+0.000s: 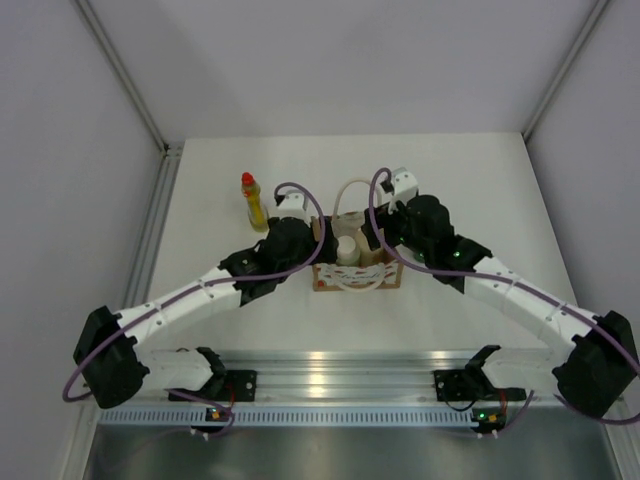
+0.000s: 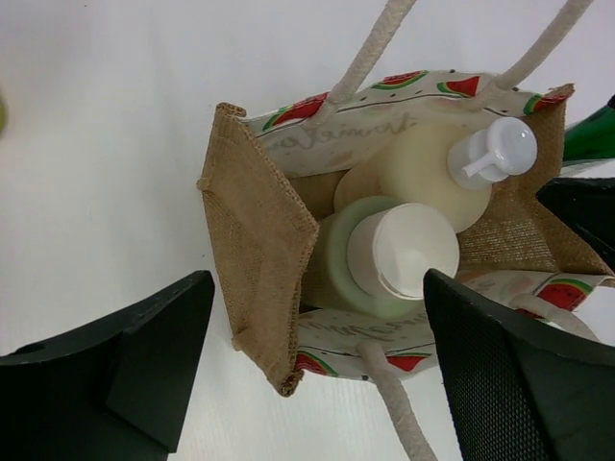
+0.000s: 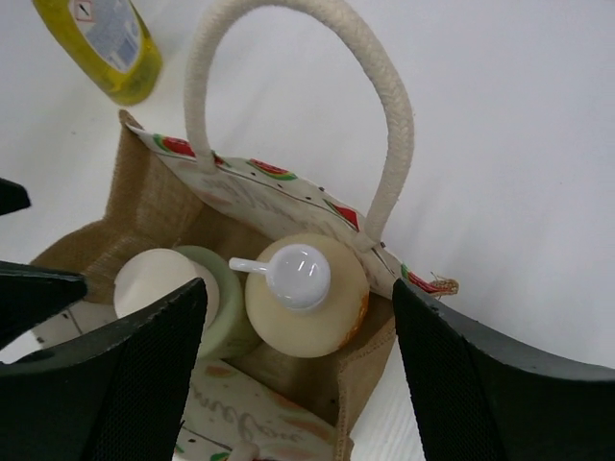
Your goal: Take the personal care products out of the canvas bag
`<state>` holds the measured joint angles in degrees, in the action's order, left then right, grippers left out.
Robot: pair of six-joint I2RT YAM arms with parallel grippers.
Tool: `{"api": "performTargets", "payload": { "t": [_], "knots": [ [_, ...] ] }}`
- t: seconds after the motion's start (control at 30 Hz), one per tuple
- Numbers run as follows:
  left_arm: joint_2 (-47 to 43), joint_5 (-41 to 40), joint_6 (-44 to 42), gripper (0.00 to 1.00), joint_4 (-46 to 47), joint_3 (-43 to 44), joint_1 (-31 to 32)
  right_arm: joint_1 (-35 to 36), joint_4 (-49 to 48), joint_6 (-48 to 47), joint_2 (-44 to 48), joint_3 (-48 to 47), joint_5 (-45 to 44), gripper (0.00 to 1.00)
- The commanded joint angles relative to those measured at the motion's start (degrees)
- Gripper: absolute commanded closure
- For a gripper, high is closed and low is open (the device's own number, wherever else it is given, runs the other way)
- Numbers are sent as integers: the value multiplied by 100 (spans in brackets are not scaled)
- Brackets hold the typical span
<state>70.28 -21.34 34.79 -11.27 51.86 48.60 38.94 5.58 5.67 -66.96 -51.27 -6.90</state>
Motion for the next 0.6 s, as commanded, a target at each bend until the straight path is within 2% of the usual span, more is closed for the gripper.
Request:
{"api": "performTargets", "payload": {
  "t": [0.0,0.2,0.43,0.57],
  "knots": [
    [-24,-309,-16,6,2,-158,27,70,-48,-163,-273,-261,-347,25],
    [257,-318,19,7,10,-281,36,70,-496,-75,-458,-68,-321,32],
    [522,-388,160,9,11,-299,106,70,-1699,48,-476,608,-242,41],
    [513,-441,178,9,11,-299,141,79,-1877,57,-581,723,-251,44]
  ]
}}
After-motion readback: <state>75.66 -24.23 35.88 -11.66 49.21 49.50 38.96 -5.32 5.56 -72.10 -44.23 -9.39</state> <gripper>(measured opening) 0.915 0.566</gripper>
